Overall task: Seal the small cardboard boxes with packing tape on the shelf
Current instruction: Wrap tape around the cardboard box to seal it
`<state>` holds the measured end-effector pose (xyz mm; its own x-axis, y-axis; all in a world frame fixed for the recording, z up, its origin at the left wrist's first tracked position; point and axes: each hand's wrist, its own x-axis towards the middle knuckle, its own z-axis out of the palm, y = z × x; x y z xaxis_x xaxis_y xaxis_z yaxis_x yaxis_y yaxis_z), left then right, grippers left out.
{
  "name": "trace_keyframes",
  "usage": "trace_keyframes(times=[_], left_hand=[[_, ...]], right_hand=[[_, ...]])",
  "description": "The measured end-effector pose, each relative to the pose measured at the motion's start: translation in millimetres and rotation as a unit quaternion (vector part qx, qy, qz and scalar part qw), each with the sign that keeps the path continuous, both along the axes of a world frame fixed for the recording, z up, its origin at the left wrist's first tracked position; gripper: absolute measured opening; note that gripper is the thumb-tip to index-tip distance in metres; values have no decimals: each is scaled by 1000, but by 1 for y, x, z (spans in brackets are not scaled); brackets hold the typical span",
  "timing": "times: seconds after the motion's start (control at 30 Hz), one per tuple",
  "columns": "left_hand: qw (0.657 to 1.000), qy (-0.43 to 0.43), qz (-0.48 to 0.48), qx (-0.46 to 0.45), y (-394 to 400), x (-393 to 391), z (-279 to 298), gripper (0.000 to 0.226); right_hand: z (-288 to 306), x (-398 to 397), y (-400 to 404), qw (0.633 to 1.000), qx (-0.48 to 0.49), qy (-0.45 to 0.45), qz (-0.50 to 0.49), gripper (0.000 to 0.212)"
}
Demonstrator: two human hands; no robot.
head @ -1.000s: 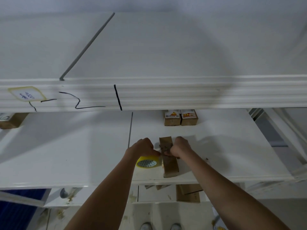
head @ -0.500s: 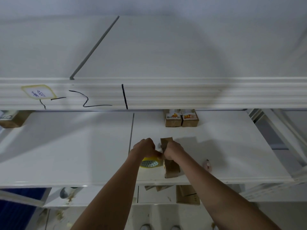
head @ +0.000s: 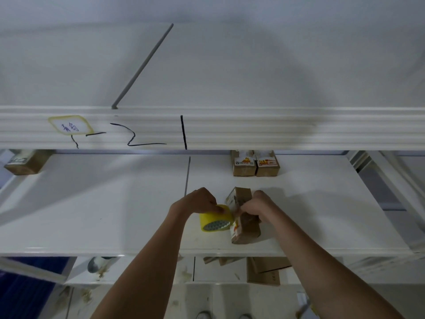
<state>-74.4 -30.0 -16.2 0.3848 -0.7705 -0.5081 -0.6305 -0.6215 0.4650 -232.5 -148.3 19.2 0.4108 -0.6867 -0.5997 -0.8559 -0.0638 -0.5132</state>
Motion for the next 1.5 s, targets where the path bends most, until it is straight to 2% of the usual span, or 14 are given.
trace_keyframes(times=[0.2, 0.3, 0.47, 0.63, 0.8, 0.9, 1.03, 1.2, 1.5], left_hand=[[999, 4, 30, 23, -7, -6, 3, 47], [997, -6, 56, 55, -6, -4, -1, 58], [995, -39, 69, 52, -1, -4, -5, 76], [998, -21, 49, 39, 2, -7, 3, 58], [990, 100, 82, -57, 16, -2, 9, 37], [983, 138, 97, -73, 22, 2, 7, 28], [987, 99, 116, -55, 14, -1, 0, 37], [995, -15, 96, -13, 12, -5, 0, 49], [995, 9, 98, -6, 8, -9, -5, 48]], right_hand=[[-6, -7, 2, 999, 53, -10, -3, 74], [-5, -10, -3, 997, 71, -25, -10, 70], [-4, -13, -11, 995, 85, -55, -19, 71], [6, -17, -12, 991, 102, -79, -28, 67], [16, -25, -21, 988, 124, -91, -29, 59], [15, -32, -24, 987, 130, -90, -30, 55], [11, -37, -22, 986, 141, -91, -23, 48], [15, -36, -33, 981, 152, -122, -12, 41], [9, -52, -33, 955, 225, -194, 10, 30]])
